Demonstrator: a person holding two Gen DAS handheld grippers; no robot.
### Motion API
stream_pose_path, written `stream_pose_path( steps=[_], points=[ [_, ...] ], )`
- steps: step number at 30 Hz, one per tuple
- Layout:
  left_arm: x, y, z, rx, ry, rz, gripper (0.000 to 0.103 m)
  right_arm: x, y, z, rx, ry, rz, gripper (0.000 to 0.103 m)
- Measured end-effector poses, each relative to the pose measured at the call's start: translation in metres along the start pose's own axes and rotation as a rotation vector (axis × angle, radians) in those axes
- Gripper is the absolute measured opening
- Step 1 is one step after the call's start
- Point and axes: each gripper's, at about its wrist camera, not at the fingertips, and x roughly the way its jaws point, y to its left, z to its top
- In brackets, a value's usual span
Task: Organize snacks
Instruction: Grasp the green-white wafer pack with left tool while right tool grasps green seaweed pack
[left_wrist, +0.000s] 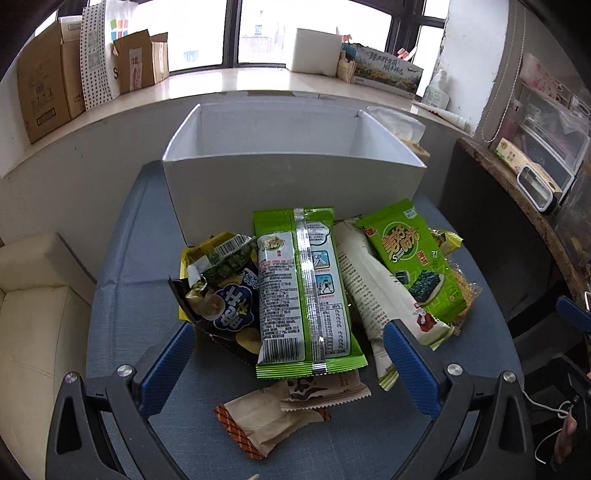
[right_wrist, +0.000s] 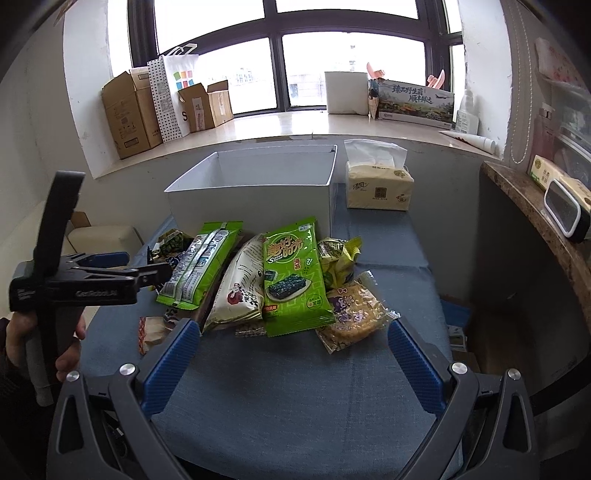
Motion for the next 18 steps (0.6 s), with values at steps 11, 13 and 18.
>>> stream_pose_path(
  steps=[11, 13, 18],
  points=[
    [0.064, -0.018, 0.004, 0.031, 0.112, 0.127, 0.092, 0.004, -0.008, -0.005, 0.023, 0.02, -0.015, 0.103],
    [0.065, -0.02, 0.004, 0.042, 0.108, 0.141, 0.085, 0.005, -0.009, -0.006, 0.028, 0.022, -0.014, 0.103],
    [0.058, -0.021, 0.002, 0.049, 0.104, 0.098, 0.073, 0.007, -0.009, -0.008, 0.034, 0.031, -0.01, 0.103]
  ],
)
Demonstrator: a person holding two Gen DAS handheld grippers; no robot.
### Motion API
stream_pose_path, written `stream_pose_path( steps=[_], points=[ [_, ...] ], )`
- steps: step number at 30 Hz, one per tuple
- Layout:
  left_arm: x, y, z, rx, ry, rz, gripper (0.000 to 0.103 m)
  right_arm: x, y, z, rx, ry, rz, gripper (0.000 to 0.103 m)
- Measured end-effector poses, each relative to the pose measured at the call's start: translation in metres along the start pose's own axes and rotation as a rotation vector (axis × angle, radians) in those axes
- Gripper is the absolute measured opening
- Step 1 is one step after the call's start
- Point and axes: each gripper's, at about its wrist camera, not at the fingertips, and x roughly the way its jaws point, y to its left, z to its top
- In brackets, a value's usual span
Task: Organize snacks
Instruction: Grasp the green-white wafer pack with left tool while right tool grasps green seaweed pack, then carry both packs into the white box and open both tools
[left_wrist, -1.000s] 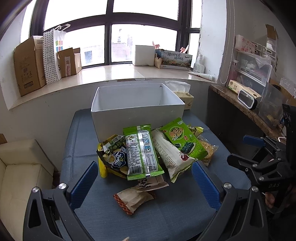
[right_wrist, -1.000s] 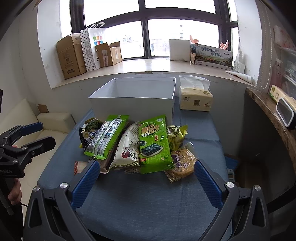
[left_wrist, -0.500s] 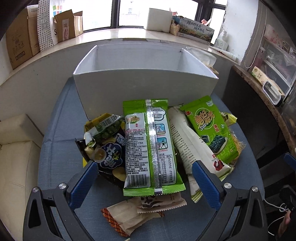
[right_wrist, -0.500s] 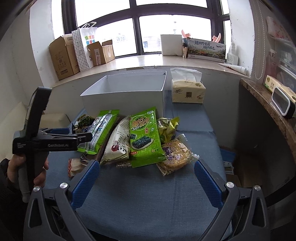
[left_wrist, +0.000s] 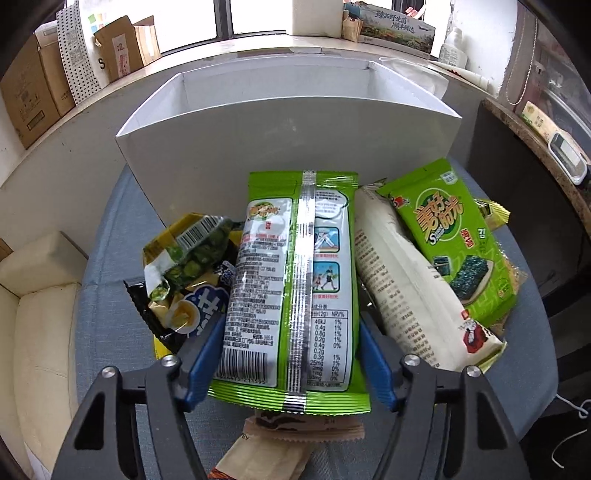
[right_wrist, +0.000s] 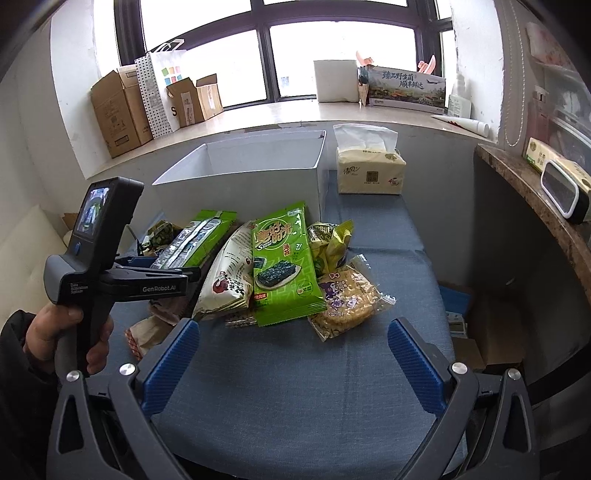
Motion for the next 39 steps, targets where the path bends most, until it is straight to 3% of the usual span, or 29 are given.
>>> stream_pose_path(
  steps=[4, 11, 17, 21, 30, 32, 36, 37, 38, 39],
  points=[
    [-0.012, 0.006, -0.005, -0.01, -0.024, -0.042, 0.072, 0.001, 0.001, 0.0, -0.003, 0.001, -0.001, 0.103],
    [-0.063, 0.028, -0.025, -0.031, -0.144, -0.063, 0.072, 0.006, -0.005, 0.003, 0.009, -0.001, -0.001, 0.103],
    [-0.104, 0.044, -0.045, -0.027, -0.225, -0.066, 0.072, 0.04, -0.013, 0.019, -0.002, 0.041, -0.056, 0.103],
    [-0.122, 0.048, -0.058, -0.016, -0.245, -0.057, 0.073, 0.068, -0.006, 0.032, -0.041, 0.048, -0.082, 0.103],
    [-0.139, 0.052, -0.071, -0.024, -0.279, -0.033, 0.073, 0.15, 0.029, 0.048, -0.198, 0.151, -0.17, 0.103],
    [-0.139, 0.053, -0.072, -0.025, -0.283, -0.035, 0.073, 0.159, 0.028, 0.049, -0.168, 0.183, -0.112, 0.103],
    [-0.136, 0.053, -0.073, -0.028, -0.277, -0.033, 0.073, 0.163, 0.029, 0.049, -0.165, 0.179, -0.11, 0.103],
    [-0.136, 0.053, -0.074, -0.026, -0.276, -0.029, 0.073, 0.164, 0.027, 0.048, -0.164, 0.178, -0.105, 0.096],
    [-0.136, 0.052, -0.074, -0.026, -0.275, -0.025, 0.073, 0.166, 0.026, 0.046, -0.156, 0.195, -0.096, 0.077],
    [-0.135, 0.051, -0.074, -0.023, -0.276, -0.025, 0.073, 0.17, 0.022, 0.044, -0.127, 0.228, -0.051, 0.068]
  ],
)
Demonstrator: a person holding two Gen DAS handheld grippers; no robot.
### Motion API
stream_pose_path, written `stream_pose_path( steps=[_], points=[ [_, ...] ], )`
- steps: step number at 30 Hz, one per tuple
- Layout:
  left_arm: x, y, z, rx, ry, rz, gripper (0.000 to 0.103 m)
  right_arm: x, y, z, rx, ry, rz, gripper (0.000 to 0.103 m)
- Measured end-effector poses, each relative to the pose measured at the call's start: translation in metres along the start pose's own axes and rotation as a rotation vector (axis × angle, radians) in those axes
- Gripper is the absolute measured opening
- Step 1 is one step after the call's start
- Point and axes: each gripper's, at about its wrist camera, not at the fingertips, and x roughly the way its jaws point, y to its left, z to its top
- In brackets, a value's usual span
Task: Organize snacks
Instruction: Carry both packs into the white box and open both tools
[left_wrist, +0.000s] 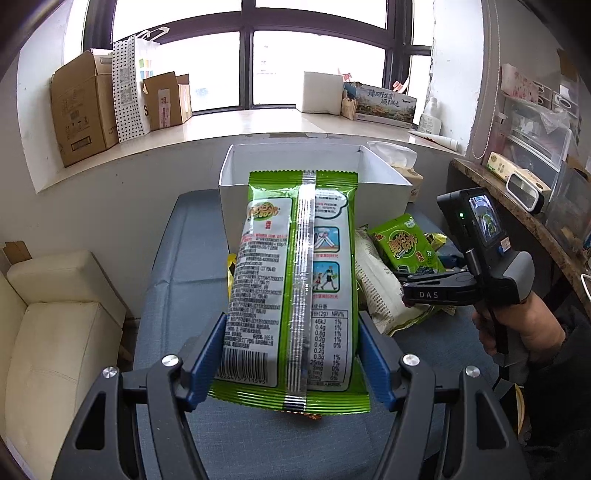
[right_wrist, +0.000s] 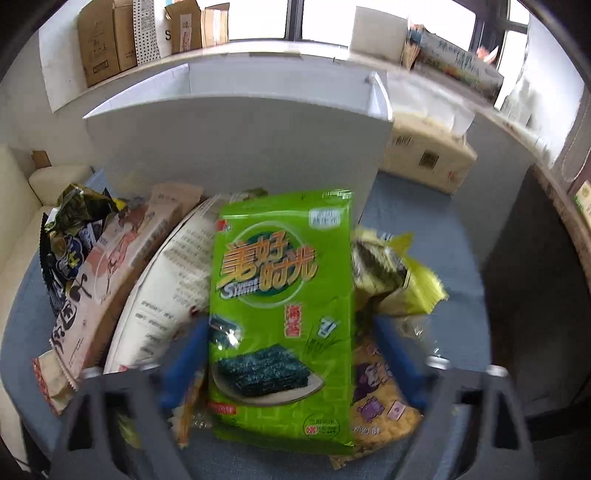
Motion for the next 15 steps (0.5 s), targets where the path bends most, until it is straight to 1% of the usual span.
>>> stream_pose_path(
  steps=[1, 3, 5, 11, 13, 15],
  points=[
    [0.0, -0.001, 0.0, 0.003, 0.0, -0.001, 0.073, 0.0, -0.002, -0.001, 0.025, 0.008, 0.023, 0.068],
    [0.002, -0.003, 0.0, 0.007, 0.001, 0.002, 0.073, -0.004, -0.003, -0.003, 0.029, 0.001, -0.004, 0.068],
    [0.004, -0.004, 0.002, 0.007, 0.004, -0.001, 0.073, -0.013, -0.001, -0.006, 0.031, -0.021, -0.004, 0.068],
    [0.004, -0.002, 0.006, -0.004, -0.005, -0.015, 0.073, -0.057, -0.003, -0.015, 0.089, -0.089, 0.079, 0.068],
    [0.004, -0.001, 0.012, -0.004, -0.011, -0.018, 0.073, -0.07, -0.004, -0.016, 0.094, -0.097, 0.112, 0.068],
    [0.003, 0.001, 0.022, -0.01, -0.024, -0.025, 0.073, -0.08, -0.004, -0.009, 0.106, -0.114, 0.137, 0.068]
  ],
)
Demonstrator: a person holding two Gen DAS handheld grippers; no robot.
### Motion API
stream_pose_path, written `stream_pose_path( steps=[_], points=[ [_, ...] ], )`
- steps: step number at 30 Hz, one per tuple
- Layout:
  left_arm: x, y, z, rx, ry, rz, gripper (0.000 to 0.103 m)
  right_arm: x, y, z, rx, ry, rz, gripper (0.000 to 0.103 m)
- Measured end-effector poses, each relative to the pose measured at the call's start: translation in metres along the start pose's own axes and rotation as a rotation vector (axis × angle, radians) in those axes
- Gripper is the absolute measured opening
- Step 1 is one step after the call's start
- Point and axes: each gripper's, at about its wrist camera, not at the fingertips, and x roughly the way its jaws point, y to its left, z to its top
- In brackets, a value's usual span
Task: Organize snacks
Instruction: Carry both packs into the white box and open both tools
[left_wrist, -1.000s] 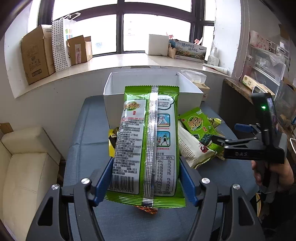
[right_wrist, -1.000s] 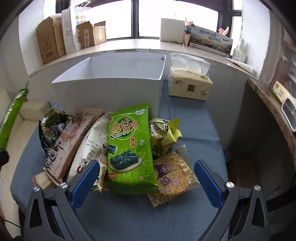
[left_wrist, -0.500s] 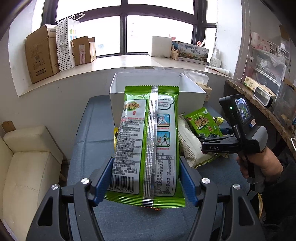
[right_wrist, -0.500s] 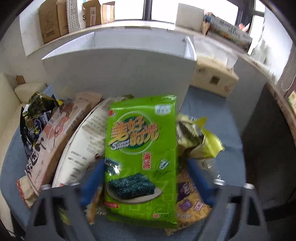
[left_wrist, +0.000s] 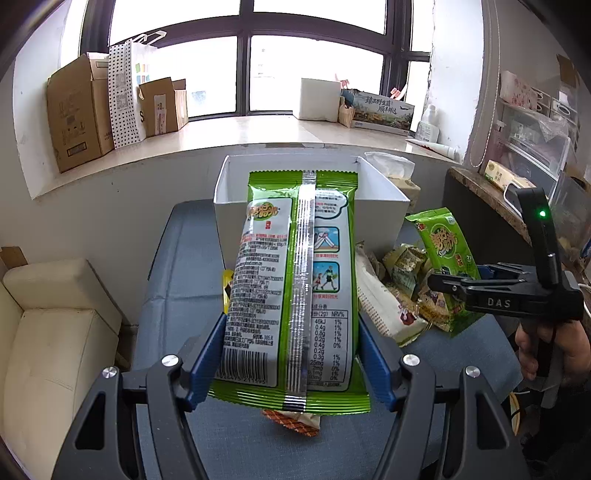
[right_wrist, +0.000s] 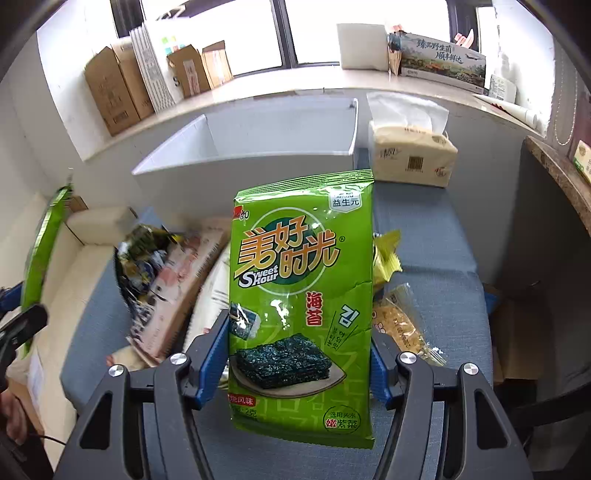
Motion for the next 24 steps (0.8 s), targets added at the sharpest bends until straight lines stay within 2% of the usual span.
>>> stream_pose_path(
  steps=[2, 4, 7, 12, 15, 18, 22, 24],
  points=[
    [0.001, 0.002, 0.014, 0.001, -0.017, -0.01, 0.073, -0.004, -0.001, 0.009, 0.007, -0.016, 0.028, 0.068],
    [0.004, 0.004, 0.032, 0.011, -0.035, 0.012, 0.073, -0.011, 0.0, 0.022, 0.005, -0.039, 0.038, 0.069],
    [0.02, 0.009, 0.067, 0.028, -0.041, -0.022, 0.073, -0.012, 0.0, 0.05, -0.011, -0.062, 0.034, 0.069],
    [0.065, 0.017, 0.132, 0.068, -0.047, 0.045, 0.073, -0.003, 0.002, 0.111, -0.01, -0.099, 0.063, 0.069],
    [0.1, 0.024, 0.162, 0.071, -0.025, 0.086, 0.073, 0.018, -0.006, 0.148, 0.028, -0.078, 0.062, 0.069],
    [0.138, 0.026, 0.184, 0.09, 0.015, 0.08, 0.073, 0.044, -0.012, 0.185, 0.035, -0.068, 0.052, 0.069],
    [0.184, 0.025, 0.202, 0.076, 0.086, 0.09, 0.073, 0.081, -0.019, 0.213, 0.036, -0.039, 0.071, 0.069],
    [0.2, 0.025, 0.201, 0.076, 0.126, 0.104, 0.075, 0.095, -0.024, 0.216, 0.051, -0.025, 0.052, 0.071]
  ],
)
